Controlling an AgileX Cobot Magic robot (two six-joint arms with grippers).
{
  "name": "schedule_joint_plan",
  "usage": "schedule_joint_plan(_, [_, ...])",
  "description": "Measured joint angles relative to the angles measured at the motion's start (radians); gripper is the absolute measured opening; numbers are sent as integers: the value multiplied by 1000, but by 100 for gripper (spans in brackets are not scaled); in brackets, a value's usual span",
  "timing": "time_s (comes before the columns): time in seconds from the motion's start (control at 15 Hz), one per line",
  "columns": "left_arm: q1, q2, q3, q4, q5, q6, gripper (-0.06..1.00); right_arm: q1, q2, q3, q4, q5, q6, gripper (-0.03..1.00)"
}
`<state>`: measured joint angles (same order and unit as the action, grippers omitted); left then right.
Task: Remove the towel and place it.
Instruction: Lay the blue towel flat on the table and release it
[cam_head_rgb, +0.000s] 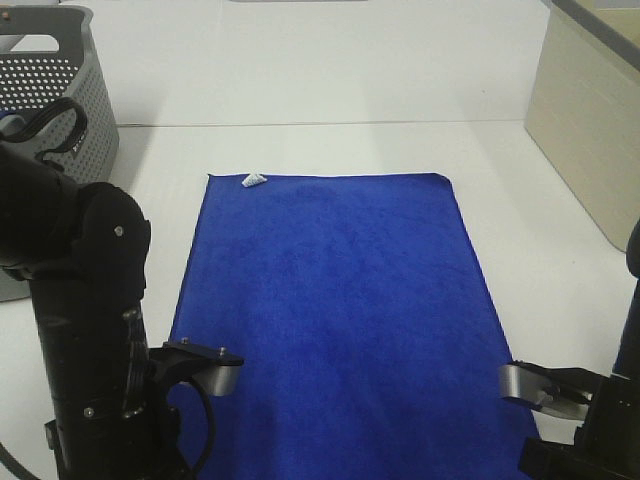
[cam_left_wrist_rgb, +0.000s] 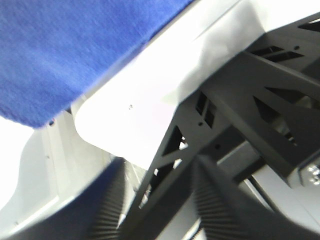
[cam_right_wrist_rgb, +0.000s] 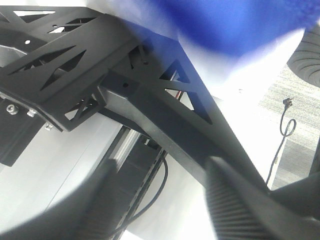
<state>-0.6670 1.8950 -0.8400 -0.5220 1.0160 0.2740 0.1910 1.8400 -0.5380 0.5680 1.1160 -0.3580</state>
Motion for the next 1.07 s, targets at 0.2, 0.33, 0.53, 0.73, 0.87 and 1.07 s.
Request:
schedule_joint_plan(0.2, [0,2,-24,2,48,-38,61,0,0,0,0,10,0,62])
schedule_joint_plan(0.33, [0,2,-46,3,106,-40,63,0,0,-3,0,36,0,62])
schedule_joint_plan(0.53, [0,-3,-124,24,170,-46,63,0,-7,-78,-9,80,0,62])
schedule_joint_plan(0.73, [0,-15,-255,119,189,-92,63,0,-53,-232,-46,90,28,62])
schedule_joint_plan(0.87, [0,-15,-367,229,191,-139,64,0,-69,-358,-107,92,76,62])
schedule_joint_plan(1.07, [3,6,-560,436,192,-226,73,0,-71,-595,-238,95,142,67])
